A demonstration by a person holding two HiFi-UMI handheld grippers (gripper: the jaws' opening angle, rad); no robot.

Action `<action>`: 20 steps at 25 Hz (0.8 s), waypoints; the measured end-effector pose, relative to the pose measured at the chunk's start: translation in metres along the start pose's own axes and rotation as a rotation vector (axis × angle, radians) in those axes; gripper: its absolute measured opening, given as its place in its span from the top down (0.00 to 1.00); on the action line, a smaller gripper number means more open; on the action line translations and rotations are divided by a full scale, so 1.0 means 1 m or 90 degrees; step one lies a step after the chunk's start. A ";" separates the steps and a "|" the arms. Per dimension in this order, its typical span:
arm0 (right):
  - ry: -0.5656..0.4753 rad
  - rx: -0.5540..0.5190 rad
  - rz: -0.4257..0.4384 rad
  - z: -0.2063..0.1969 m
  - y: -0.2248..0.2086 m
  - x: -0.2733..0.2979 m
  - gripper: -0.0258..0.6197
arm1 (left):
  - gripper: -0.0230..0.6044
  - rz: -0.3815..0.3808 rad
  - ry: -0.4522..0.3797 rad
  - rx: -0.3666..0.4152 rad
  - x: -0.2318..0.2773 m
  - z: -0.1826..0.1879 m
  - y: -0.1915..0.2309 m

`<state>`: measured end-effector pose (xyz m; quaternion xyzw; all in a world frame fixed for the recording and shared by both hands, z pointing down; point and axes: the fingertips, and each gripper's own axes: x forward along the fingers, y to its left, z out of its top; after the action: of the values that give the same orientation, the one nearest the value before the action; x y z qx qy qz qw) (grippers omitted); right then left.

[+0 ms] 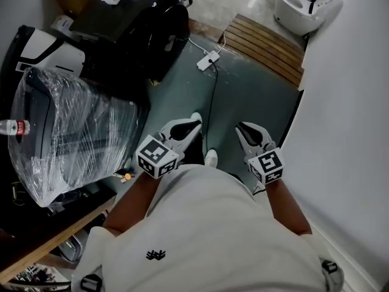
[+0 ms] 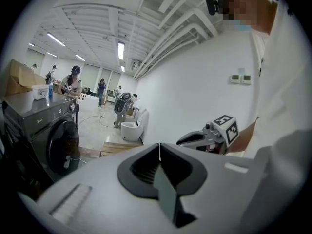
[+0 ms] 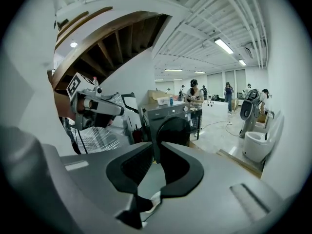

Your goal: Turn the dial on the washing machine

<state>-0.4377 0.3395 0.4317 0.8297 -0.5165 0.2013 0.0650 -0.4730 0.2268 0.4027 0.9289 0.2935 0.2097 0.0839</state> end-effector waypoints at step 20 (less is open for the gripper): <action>0.032 -0.118 0.069 0.175 -0.257 0.281 0.92 | 0.87 0.104 -0.080 -0.061 0.165 0.162 0.299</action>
<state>-0.0553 0.1684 0.4114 0.7856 -0.5753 0.1768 0.1433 -0.1269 0.0739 0.3965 0.9558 0.2009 0.1710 0.1294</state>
